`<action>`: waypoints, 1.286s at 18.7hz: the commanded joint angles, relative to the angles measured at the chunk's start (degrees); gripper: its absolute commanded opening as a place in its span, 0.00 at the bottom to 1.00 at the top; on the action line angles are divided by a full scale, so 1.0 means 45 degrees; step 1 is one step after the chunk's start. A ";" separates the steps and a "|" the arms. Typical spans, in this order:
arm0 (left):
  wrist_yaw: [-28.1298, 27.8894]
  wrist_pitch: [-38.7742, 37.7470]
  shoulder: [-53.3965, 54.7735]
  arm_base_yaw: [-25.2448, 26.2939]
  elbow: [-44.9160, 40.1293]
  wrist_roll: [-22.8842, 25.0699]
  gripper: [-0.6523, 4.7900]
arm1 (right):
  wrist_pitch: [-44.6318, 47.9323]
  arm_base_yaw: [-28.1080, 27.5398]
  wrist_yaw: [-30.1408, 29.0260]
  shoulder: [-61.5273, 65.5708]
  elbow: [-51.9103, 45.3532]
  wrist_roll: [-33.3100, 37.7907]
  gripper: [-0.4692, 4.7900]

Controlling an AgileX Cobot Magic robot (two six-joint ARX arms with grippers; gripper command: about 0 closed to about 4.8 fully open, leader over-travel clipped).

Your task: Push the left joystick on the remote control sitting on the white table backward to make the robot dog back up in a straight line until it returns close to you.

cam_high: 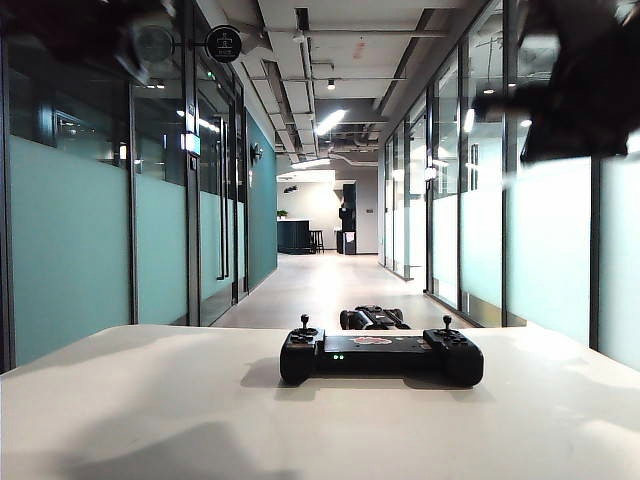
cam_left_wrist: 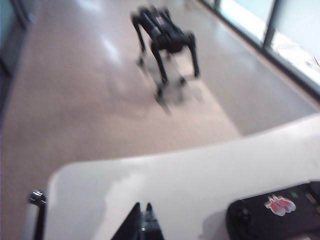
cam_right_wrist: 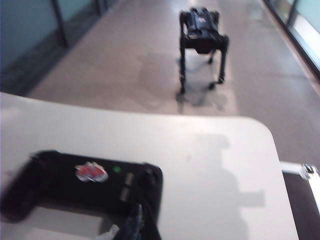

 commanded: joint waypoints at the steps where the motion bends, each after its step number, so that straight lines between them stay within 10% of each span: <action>1: -0.0267 0.0296 -0.1418 -0.0034 -0.1258 -0.0087 0.11 | -0.0845 0.0005 -0.0136 -0.1015 0.0024 -0.0097 0.08; 13: -0.1409 0.0583 -0.9768 -0.0039 -0.8874 -0.0019 0.11 | -0.1661 0.0039 -0.1001 -0.4624 -0.1899 -0.0427 0.08; 24: -0.1069 -0.1433 -1.1171 -0.0034 -0.9831 -0.0029 0.11 | -0.3895 0.0058 -0.1141 -0.9015 -0.3944 -0.0704 0.08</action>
